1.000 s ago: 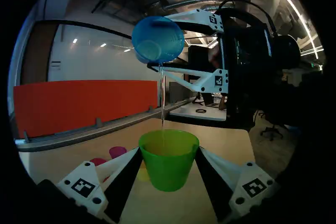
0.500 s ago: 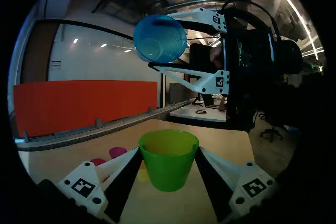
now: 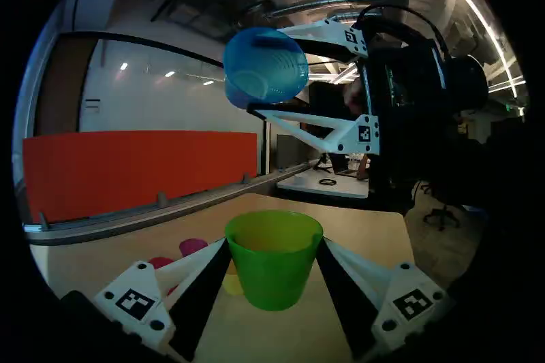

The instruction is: Pour water

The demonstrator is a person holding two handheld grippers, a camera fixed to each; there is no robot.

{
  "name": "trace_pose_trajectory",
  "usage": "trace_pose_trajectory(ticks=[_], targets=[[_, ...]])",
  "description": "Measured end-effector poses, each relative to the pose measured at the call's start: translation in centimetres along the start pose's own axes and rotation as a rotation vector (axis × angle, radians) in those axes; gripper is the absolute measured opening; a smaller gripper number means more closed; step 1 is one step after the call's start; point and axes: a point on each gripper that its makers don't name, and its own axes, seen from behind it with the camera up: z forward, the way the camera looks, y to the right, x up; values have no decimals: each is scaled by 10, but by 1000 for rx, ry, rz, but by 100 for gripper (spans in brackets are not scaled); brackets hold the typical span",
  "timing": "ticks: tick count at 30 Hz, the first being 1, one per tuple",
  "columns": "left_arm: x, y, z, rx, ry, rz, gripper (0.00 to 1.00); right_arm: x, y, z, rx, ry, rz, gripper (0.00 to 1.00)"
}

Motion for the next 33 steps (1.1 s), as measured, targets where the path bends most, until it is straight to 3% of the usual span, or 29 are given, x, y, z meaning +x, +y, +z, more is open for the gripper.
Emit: trace_pose_trajectory(ticks=[5,16,33], targets=[[2,0,-1,1,3,-1,85,-7,-3,-2,5,-4,100,88],[2,-3,-2,8,1,2,85,-5,-6,-9,14,18,414,88],[4,-2,-3,12,-2,12,85,13,-20,-20,70,36,847,88]])
